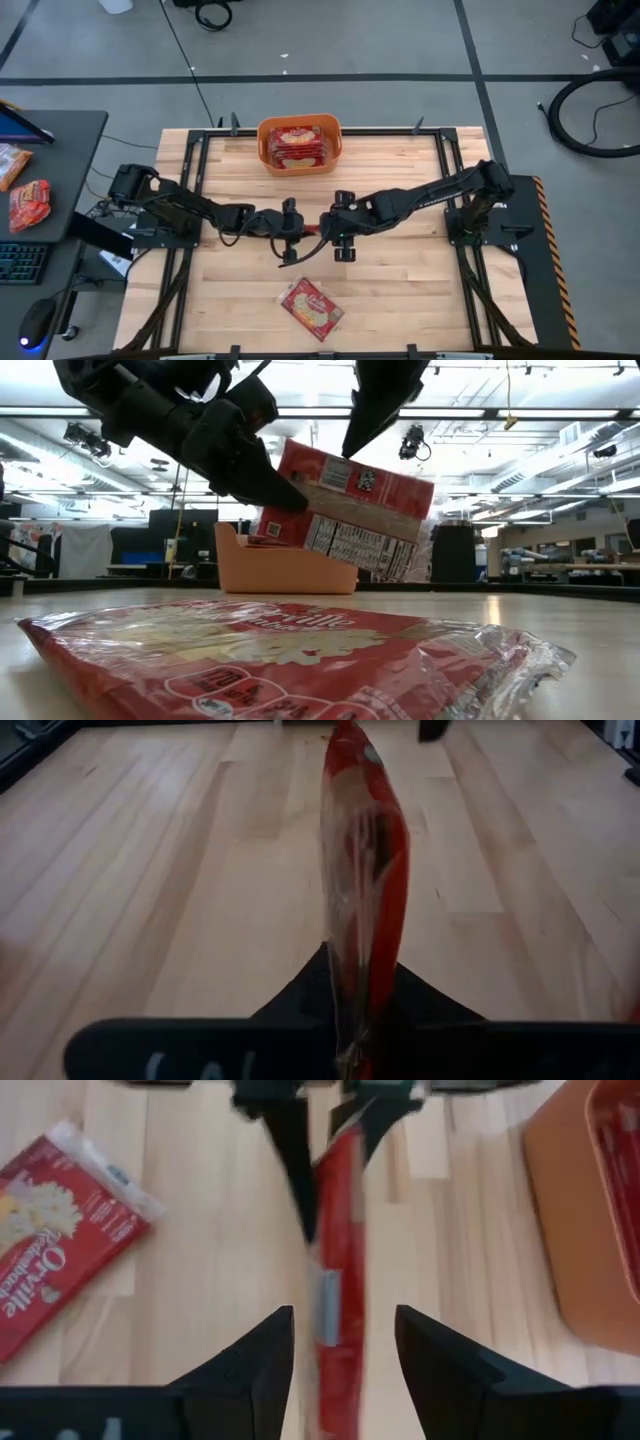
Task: Sort popcorn bags into baskets
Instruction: Put the red popcorn bag into the orange bin
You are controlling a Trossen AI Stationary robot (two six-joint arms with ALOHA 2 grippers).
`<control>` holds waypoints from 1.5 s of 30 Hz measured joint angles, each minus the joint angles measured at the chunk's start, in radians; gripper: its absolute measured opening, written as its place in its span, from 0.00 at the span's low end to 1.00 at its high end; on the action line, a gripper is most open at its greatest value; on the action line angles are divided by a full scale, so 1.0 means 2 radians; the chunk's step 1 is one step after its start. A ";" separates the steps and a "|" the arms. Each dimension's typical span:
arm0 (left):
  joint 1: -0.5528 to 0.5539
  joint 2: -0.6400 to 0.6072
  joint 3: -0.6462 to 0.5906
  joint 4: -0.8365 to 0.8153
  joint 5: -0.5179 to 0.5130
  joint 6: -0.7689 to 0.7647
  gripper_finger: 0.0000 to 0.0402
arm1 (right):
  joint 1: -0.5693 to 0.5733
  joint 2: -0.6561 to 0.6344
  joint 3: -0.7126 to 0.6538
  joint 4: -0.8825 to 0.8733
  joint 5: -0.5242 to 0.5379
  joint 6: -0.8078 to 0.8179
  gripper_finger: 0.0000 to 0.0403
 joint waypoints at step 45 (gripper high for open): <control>-0.057 -0.080 -0.029 -0.048 -0.132 0.024 0.40 | -0.007 0.032 0.044 -0.082 0.042 -0.052 0.07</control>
